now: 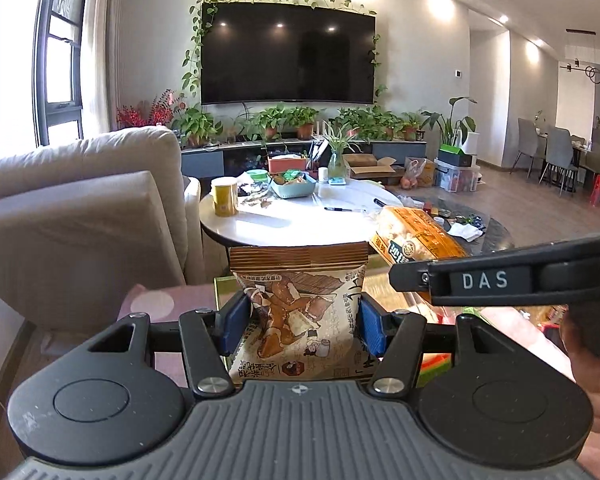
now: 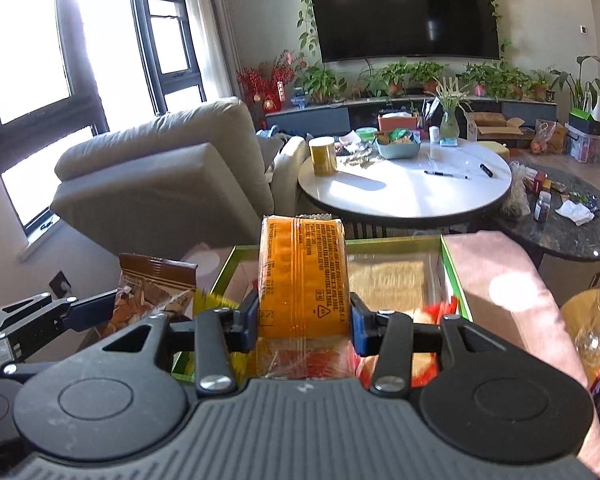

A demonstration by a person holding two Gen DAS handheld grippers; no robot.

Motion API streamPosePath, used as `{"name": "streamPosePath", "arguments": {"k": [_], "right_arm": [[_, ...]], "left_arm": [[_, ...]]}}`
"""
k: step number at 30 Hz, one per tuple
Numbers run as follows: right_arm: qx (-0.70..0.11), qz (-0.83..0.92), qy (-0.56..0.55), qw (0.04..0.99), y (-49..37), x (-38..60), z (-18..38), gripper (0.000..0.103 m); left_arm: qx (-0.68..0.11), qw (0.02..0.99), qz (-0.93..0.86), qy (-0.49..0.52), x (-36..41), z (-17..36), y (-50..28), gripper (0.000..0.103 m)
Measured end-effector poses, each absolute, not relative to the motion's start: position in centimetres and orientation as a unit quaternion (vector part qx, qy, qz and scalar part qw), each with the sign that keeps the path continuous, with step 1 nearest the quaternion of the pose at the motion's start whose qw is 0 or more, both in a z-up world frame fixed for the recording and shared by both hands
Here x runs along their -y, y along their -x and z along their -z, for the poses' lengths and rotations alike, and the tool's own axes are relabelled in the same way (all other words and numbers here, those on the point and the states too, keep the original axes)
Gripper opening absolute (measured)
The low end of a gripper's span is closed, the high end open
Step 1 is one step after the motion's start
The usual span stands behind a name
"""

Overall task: Organize snacks
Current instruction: 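Carry the orange cake with the right tool over the box while the left tool carries the brown bag, then lower both snacks into the box and open both tools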

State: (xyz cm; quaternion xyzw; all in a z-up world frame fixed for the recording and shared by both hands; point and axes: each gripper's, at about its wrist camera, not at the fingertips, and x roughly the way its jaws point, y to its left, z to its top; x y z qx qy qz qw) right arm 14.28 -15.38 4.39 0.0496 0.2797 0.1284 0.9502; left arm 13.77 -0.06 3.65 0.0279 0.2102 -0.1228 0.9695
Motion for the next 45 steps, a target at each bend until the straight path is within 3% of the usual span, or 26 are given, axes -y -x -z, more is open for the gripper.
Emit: {"name": "streamPosePath", "arguments": {"k": [26, 36, 45], "right_arm": [[-0.333, -0.139, -0.117, 0.925, -22.9, 15.8, -1.2, 0.055], [-0.352, -0.142, -0.131, 0.916, -24.6, 15.0, 0.3, 0.058], [-0.337, -0.128, -0.121, 0.925, -23.1, 15.8, -0.4, 0.058]], "left_arm": [[-0.292, 0.952, 0.092, 0.019, -0.4, 1.5, -26.6, 0.055], [-0.304, 0.949, 0.085, 0.018, -0.7, 2.7, -27.0, 0.072], [-0.282, 0.956, 0.072, 0.024, -1.8, 1.4, -25.5, 0.075]]}}
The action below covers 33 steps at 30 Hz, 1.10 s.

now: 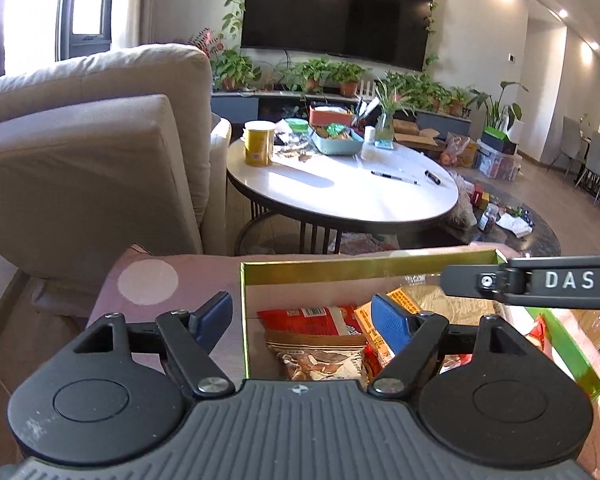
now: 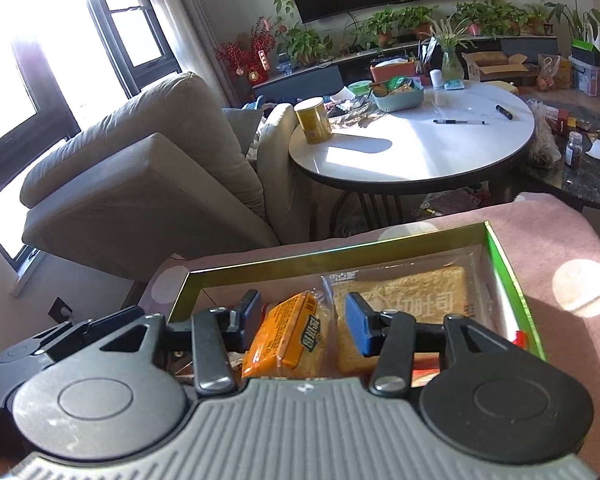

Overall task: Organize snacks
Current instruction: 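Lower both snacks into the box and open both tools, then raise both open tools away from the box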

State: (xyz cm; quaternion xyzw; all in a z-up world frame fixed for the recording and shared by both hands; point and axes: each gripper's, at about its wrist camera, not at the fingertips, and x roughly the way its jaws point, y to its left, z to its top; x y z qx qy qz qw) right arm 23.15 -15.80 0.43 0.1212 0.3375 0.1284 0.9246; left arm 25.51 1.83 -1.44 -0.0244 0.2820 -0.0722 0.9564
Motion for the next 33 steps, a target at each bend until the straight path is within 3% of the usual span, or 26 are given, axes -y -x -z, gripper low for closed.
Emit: {"name": "streamPosePath", "arguments": {"k": [18, 33], "right_arm": [[-0.316, -0.139, -0.081, 0.935, -16.8, 17.6, -2.5, 0.062], [-0.309, -0.145, -0.047, 0.939, -9.5, 19.9, -1.5, 0.064]], "left_arm": [[-0.255, 0.964, 0.075, 0.016, -1.9, -0.2, -16.4, 0.079], [-0.284, 0.95, 0.134, -0.007, 0.0, 2.5, -7.8, 0.079]]}}
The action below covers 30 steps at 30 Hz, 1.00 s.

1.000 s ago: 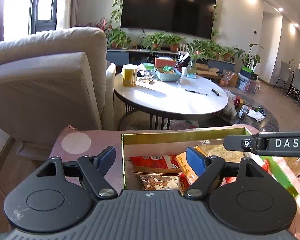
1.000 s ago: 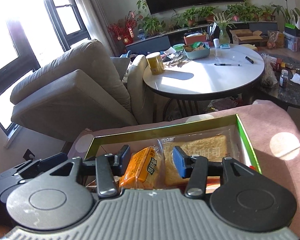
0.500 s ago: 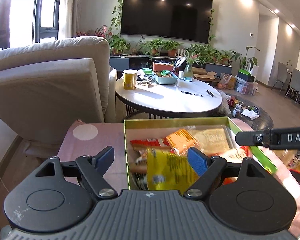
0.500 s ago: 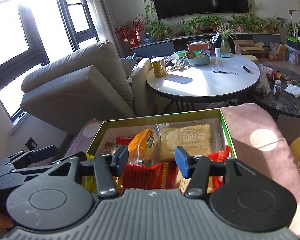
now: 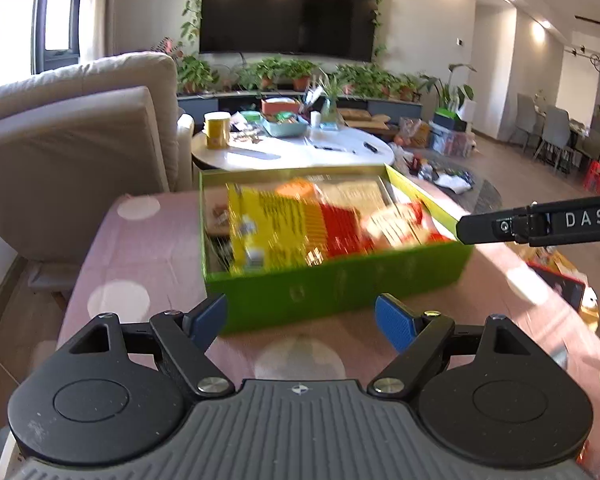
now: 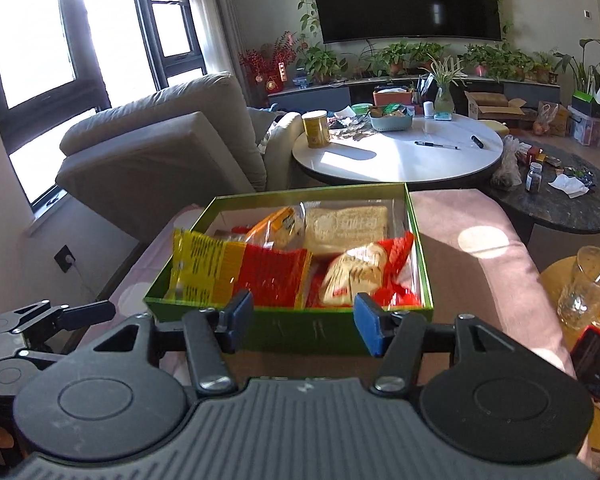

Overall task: Organize snacks
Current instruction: 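Raise both open tools away from the box, then grasp the yellow bread bag with the right tool while the left tool grasps the round cookie packet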

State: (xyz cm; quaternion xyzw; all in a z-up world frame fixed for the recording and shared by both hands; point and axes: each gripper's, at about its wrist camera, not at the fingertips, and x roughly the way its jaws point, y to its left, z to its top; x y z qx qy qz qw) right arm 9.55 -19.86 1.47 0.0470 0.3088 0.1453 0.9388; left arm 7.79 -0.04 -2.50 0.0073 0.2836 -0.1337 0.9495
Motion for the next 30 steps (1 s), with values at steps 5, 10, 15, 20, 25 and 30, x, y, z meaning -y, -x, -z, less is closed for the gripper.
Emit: {"name": "streamPosePath", "arguments": {"k": [5, 10, 15, 20, 25, 30], "right_arm": [[-0.312, -0.159, -0.036, 0.936, -6.9, 19.6, -0.3, 0.064], [-0.328, -0.166, -0.01, 0.93, -4.6, 19.9, 1.1, 0.066], [-0.36, -0.165, 0.004, 0.918, -1.8, 21.1, 3.2, 0.066], [-0.38, -0.17, 0.028, 0.909, 0.5, 21.9, 4.5, 0.066], [-0.404, -0.182, 0.042, 0.895, 1.8, 22.0, 5.8, 0.066], [-0.423, -0.163, 0.04, 0.89, 1.9, 22.4, 7.2, 0.066]], "left_arm": [[-0.299, 0.944, 0.14, -0.007, 0.2, 3.7, -5.8, 0.079], [-0.309, 0.941, 0.136, -0.012, 0.2, 4.6, -4.4, 0.079], [-0.32, 0.938, 0.133, -0.006, 0.2, 5.5, -3.7, 0.079], [-0.325, 0.935, 0.141, -0.01, 0.5, 6.1, -2.9, 0.079], [-0.33, 0.931, 0.153, -0.024, 1.1, 6.6, -2.0, 0.079], [-0.344, 0.925, 0.156, -0.038, 1.9, 7.5, -2.0, 0.078]]}}
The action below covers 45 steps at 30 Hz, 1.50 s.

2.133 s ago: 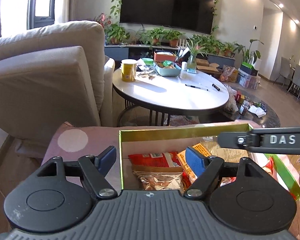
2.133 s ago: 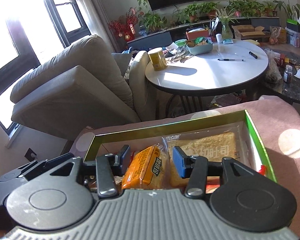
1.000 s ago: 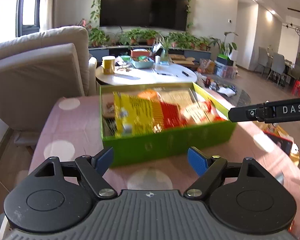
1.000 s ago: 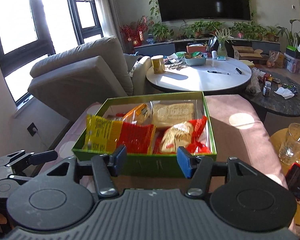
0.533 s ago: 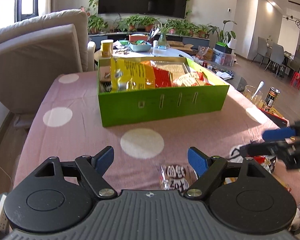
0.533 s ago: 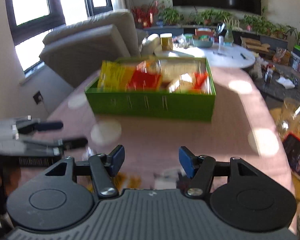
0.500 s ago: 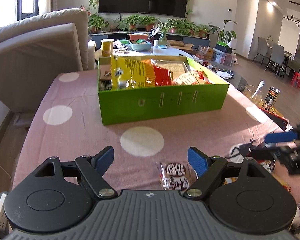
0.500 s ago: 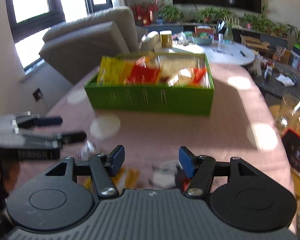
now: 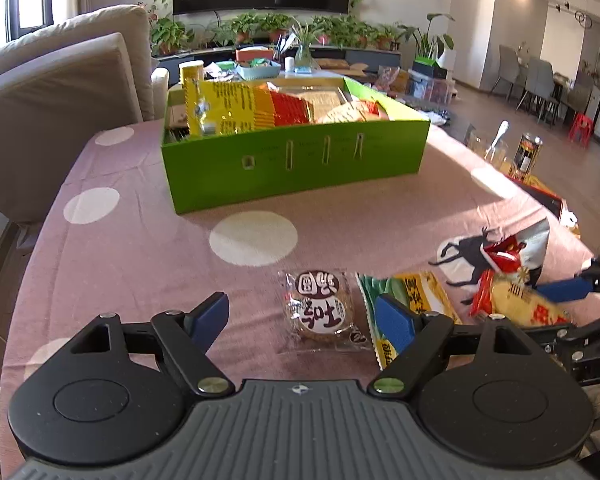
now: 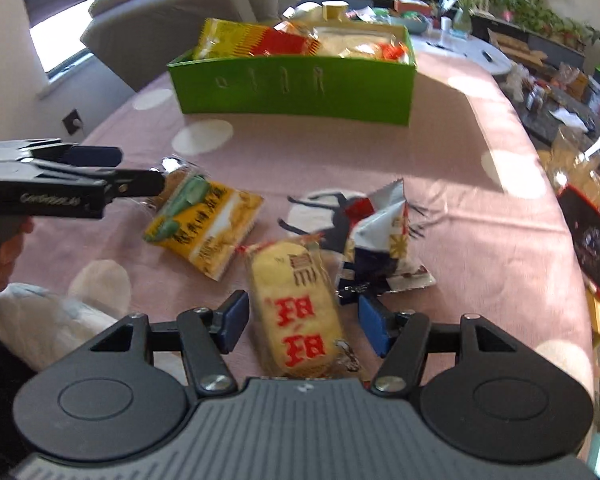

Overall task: Organize snacks
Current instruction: 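Grasp the yellow bread bag with the right tool while the left tool grasps the round cookie packet, then carry the bread bag with the right tool over the box while the left tool carries the cookie packet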

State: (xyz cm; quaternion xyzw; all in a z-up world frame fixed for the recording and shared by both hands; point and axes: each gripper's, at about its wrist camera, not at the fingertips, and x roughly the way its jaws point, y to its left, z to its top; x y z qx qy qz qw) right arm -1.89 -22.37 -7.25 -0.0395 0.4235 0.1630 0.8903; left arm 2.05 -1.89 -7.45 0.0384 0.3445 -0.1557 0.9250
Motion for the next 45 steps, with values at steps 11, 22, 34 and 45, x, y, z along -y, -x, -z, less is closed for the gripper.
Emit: {"name": "streamPosePath", "arguments": {"k": [11, 22, 34, 45], "right_arm": [[-0.401, -0.149, 0.021, 0.904, 0.0, 21.7, 7.1, 0.064], [-0.383, -0.147, -0.003, 0.912, -0.9, 21.8, 6.3, 0.064], [-0.368, -0.149, -0.015, 0.918, -1.1, 21.5, 5.3, 0.064], [-0.341, -0.158, -0.019, 0.927, -1.2, 21.0, 3.5, 0.064]], "left_arm": [[-0.36, 0.921, 0.143, -0.044, 2.5, 8.5, -3.2, 0.07], [-0.362, 0.92, 0.141, -0.055, 2.7, 8.8, -3.4, 0.039], [-0.351, 0.925, 0.137, -0.043, 2.2, 8.0, -3.0, 0.037], [-0.32, 0.935, 0.145, -0.04, 2.1, 5.9, -2.0, 0.037]]}}
